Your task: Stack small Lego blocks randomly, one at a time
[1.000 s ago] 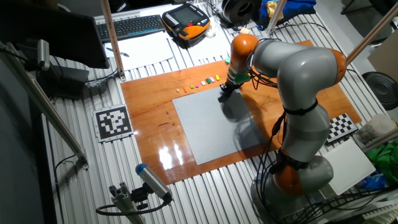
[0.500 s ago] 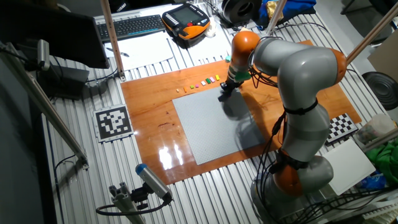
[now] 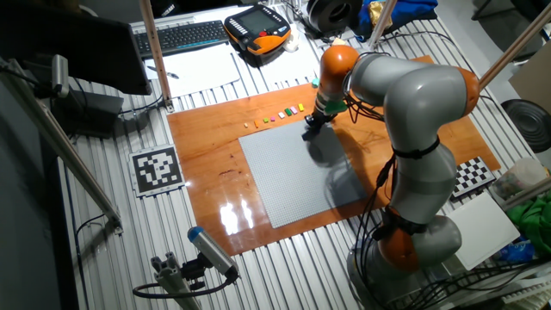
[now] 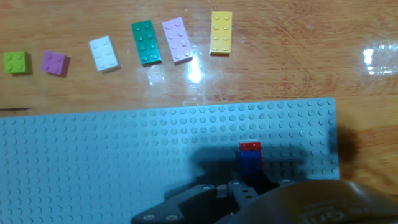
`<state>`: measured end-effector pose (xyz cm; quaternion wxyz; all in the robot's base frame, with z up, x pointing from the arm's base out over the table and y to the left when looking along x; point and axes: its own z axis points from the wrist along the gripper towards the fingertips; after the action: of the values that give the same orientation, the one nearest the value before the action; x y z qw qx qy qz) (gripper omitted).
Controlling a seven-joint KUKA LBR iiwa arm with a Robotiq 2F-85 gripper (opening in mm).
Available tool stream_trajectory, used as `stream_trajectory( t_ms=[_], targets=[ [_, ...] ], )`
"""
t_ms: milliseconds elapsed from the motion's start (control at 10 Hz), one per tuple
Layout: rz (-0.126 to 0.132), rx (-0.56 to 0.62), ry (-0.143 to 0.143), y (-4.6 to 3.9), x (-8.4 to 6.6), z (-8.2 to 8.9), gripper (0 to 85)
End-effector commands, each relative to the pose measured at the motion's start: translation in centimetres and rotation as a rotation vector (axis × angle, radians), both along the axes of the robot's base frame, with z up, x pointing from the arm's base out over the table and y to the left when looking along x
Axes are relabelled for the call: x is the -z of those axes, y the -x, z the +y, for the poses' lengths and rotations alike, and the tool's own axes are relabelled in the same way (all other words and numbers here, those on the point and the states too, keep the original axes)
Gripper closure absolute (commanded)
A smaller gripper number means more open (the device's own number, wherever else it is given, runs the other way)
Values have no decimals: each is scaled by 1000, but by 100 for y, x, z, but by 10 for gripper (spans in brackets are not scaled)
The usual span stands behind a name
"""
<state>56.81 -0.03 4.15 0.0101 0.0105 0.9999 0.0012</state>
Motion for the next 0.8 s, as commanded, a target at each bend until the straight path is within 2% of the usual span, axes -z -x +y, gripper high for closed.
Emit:
stream_trajectory(
  t_ms=[0, 700],
  targets=[
    [0, 0, 1, -5, 4, -2, 850],
    [-9, 14, 3, 20, 55, 2, 850]
  ],
)
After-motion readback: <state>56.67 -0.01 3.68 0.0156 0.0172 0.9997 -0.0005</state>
